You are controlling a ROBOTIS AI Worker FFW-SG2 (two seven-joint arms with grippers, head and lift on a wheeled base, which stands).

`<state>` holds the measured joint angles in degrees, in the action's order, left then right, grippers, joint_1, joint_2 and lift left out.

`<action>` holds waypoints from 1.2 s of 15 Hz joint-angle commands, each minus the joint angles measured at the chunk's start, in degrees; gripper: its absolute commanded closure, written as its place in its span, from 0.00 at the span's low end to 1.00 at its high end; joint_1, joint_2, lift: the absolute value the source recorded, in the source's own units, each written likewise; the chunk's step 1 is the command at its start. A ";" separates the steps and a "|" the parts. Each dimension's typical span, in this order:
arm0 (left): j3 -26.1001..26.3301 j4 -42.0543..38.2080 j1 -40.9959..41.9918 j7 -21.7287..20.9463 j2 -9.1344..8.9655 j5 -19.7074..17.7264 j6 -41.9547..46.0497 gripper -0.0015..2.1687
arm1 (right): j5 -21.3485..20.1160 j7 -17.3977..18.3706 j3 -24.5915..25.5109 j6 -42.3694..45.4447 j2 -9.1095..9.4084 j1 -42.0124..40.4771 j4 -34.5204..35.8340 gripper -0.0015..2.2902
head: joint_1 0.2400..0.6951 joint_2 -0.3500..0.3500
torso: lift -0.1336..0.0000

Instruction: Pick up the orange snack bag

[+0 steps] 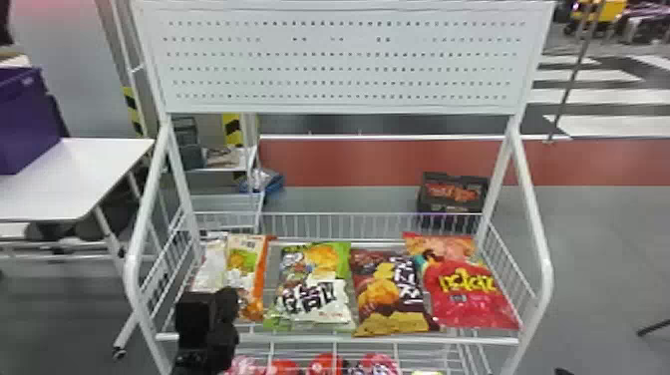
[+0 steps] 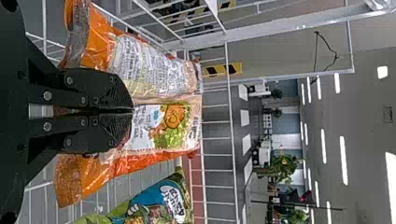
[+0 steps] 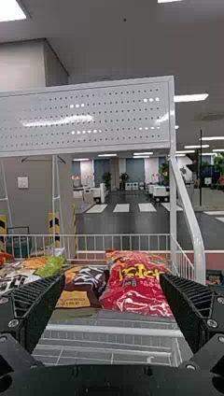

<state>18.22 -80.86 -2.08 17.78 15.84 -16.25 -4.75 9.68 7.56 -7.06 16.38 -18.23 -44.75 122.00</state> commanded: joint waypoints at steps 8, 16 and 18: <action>-1.61 -10.54 4.72 0.59 0.77 -0.62 -1.71 0.64 | -0.01 0.00 -0.24 0.18 -0.05 -0.51 0.52 0.06 | 0.57 0.50 | 1.00; -6.27 -27.24 16.67 2.08 3.58 -2.29 -2.06 0.64 | -0.01 0.00 -0.33 0.70 -0.05 -0.69 0.69 0.06 | 0.57 0.50 | 1.00; -8.56 -31.11 21.86 1.91 4.11 -2.29 -1.36 0.64 | -0.01 0.00 -0.50 0.88 -0.05 -0.69 0.69 0.06 | 0.57 0.50 | 1.00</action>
<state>11.20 -109.22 16.15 19.79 19.50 -18.50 -6.67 9.67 7.56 -7.43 17.18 -18.28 -45.45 122.70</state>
